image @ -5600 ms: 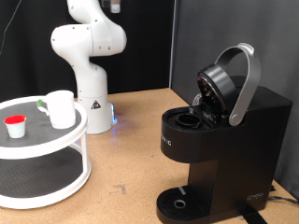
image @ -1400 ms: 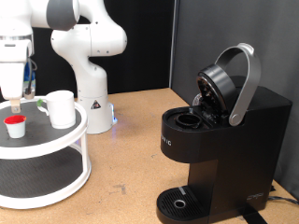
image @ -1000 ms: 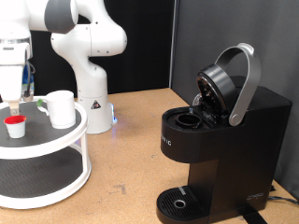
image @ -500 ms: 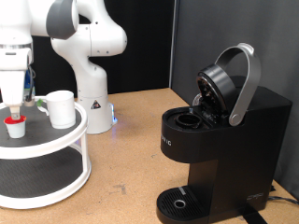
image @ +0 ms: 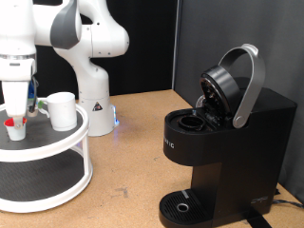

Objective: Make a cup of coffee with the keurig machine

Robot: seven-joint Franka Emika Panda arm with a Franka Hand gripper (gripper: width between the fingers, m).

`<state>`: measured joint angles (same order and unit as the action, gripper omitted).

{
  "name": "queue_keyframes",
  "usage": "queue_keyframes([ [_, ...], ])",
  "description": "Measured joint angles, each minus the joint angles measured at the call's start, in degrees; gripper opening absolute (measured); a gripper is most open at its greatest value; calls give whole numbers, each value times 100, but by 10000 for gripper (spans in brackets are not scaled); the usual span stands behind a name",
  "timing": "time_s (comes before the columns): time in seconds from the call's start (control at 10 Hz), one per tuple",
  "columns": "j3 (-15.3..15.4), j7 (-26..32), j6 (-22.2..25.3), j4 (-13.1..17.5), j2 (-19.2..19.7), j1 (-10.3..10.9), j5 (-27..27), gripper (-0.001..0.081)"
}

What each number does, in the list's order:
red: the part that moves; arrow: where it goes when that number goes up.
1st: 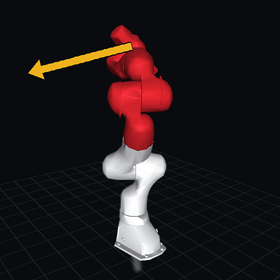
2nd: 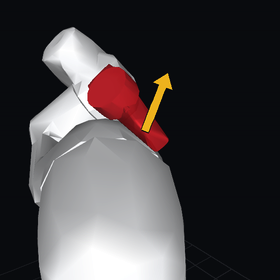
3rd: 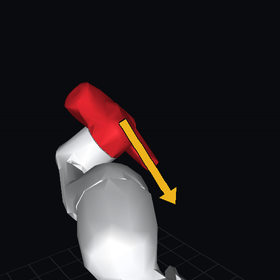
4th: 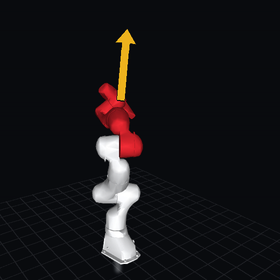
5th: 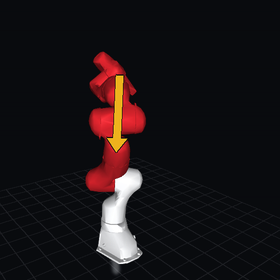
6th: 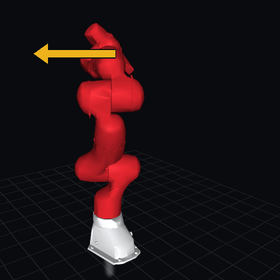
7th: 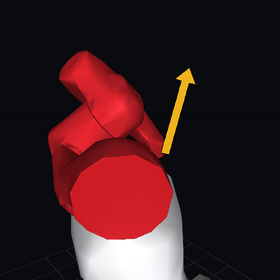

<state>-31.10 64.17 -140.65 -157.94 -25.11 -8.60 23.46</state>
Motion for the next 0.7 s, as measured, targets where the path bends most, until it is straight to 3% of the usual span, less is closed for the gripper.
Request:
queue_keyframes([
  [0.7,-66,115,-219,-153,8,-159,173,805],
])
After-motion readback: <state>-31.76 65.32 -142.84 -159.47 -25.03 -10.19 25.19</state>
